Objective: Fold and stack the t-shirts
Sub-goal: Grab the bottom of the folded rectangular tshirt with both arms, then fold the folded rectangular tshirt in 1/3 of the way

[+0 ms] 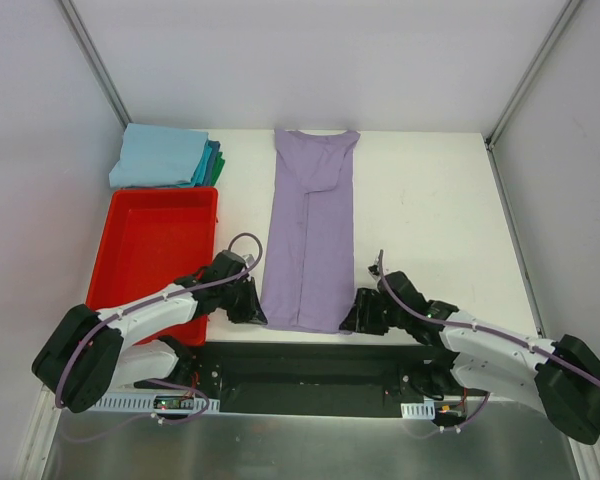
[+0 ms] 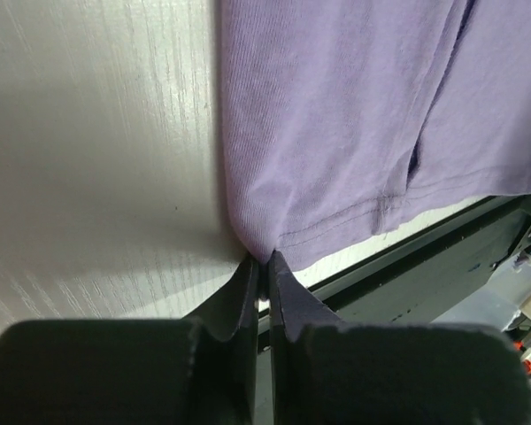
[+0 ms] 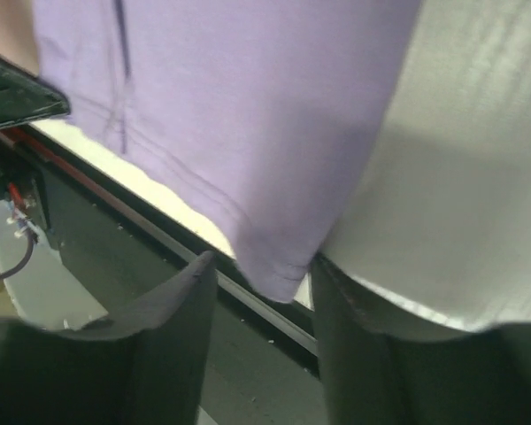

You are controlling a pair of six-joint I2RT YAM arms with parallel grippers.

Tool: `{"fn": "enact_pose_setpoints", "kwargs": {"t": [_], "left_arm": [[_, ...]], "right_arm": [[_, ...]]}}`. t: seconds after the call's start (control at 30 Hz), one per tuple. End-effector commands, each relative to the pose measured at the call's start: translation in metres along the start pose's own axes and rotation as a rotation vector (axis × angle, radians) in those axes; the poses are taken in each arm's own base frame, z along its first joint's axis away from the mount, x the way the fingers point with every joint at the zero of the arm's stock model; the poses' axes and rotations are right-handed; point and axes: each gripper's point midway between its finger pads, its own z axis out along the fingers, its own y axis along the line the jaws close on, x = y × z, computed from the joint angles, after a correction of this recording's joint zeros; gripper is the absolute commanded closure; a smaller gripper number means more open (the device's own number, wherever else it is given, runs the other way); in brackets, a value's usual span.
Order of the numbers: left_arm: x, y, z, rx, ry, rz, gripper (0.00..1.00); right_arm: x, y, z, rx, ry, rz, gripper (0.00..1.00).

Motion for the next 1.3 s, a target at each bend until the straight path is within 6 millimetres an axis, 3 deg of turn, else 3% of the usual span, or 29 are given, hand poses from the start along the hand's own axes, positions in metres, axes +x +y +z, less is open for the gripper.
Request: {"fn": "enact_pose_setpoints", "kwargs": {"t": [0.0, 0.1, 0.23, 0.4, 0.5, 0.63, 0.77, 0.9, 1.03, 1.17, 1.27], "left_arm": [[0.007, 0.012, 0.002, -0.052, 0.021, 0.022, 1.00], [0.010, 0.009, 0.000, -0.027, 0.035, 0.032, 1.00], [0.024, 0.010, -0.003, 0.005, 0.058, 0.004, 1.00], [0.042, 0.005, -0.010, 0.075, 0.066, -0.018, 1.00], [0.043, -0.009, -0.019, 0.151, 0.036, -0.004, 1.00], [0.032, -0.031, -0.034, 0.243, -0.037, 0.038, 1.00], [0.008, -0.042, -0.043, 0.240, -0.147, 0.067, 1.00], [-0.039, -0.063, -0.062, 0.202, -0.327, 0.113, 1.00], [-0.098, -0.066, -0.075, 0.057, -0.529, 0.100, 1.00], [-0.137, -0.089, -0.080, 0.018, -0.573, 0.153, 1.00], [-0.169, -0.095, -0.079, -0.021, -0.610, 0.129, 1.00]], "right_arm": [[0.016, -0.030, 0.002, 0.124, 0.045, 0.056, 0.63], [0.015, -0.029, 0.003, 0.116, 0.043, 0.041, 0.83], [0.019, -0.025, 0.001, 0.080, 0.060, 0.024, 1.00], [0.035, -0.017, -0.007, -0.006, 0.087, 0.058, 1.00], [0.041, -0.003, -0.014, -0.084, 0.103, 0.088, 1.00], [0.028, 0.010, -0.021, -0.132, 0.046, 0.055, 1.00], [-0.001, 0.022, -0.026, -0.122, -0.053, -0.022, 1.00], [-0.054, 0.031, -0.030, -0.072, -0.188, -0.098, 1.00], [-0.110, 0.056, -0.039, -0.064, -0.322, -0.195, 1.00], [-0.150, 0.060, -0.037, -0.007, -0.377, -0.211, 1.00], [-0.180, 0.061, -0.032, 0.024, -0.422, -0.210, 0.99]]}}
